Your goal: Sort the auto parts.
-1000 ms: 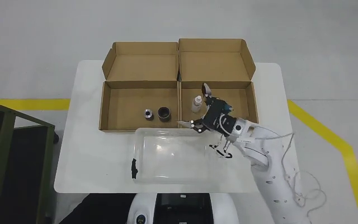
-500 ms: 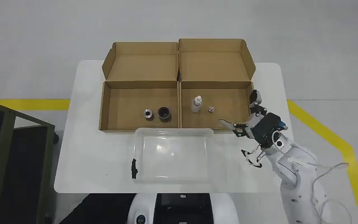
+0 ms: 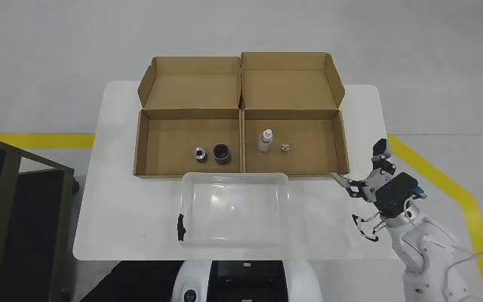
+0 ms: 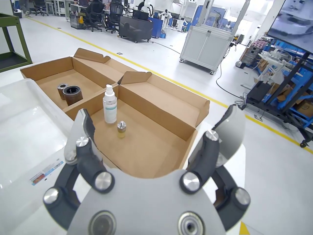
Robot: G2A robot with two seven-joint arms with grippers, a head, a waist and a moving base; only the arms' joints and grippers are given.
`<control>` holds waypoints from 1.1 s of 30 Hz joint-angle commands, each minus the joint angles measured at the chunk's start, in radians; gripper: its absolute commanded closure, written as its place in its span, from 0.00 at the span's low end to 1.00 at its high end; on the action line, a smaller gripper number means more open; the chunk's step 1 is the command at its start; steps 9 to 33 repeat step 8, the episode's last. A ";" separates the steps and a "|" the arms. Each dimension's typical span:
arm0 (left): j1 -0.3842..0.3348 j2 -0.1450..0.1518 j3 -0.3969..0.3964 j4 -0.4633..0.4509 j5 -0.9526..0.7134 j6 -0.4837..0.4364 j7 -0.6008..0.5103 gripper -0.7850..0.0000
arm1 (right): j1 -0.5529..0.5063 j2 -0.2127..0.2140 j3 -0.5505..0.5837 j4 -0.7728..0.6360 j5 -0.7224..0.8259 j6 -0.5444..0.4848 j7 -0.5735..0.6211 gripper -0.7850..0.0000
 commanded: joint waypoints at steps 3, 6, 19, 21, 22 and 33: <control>0.000 0.000 0.000 0.000 0.000 0.000 0.000 0.00 | -0.017 0.005 0.016 -0.012 -0.009 -0.002 -0.027 0.00; 0.000 0.000 0.000 0.000 0.000 0.000 0.000 0.00 | -0.022 0.008 0.022 -0.009 -0.006 0.005 -0.042 0.00; 0.000 0.000 0.000 0.000 0.000 0.000 0.000 0.00 | -0.023 0.009 0.023 -0.008 -0.005 0.005 -0.044 0.00; 0.000 0.000 0.000 0.000 0.000 0.000 0.000 0.00 | -0.023 0.009 0.023 -0.008 -0.005 0.005 -0.044 0.00; 0.000 0.000 0.000 0.000 0.000 0.000 0.000 0.00 | -0.023 0.009 0.023 -0.008 -0.005 0.005 -0.044 0.00; 0.000 0.000 0.000 0.000 0.000 0.000 0.000 0.00 | -0.023 0.009 0.023 -0.008 -0.005 0.005 -0.044 0.00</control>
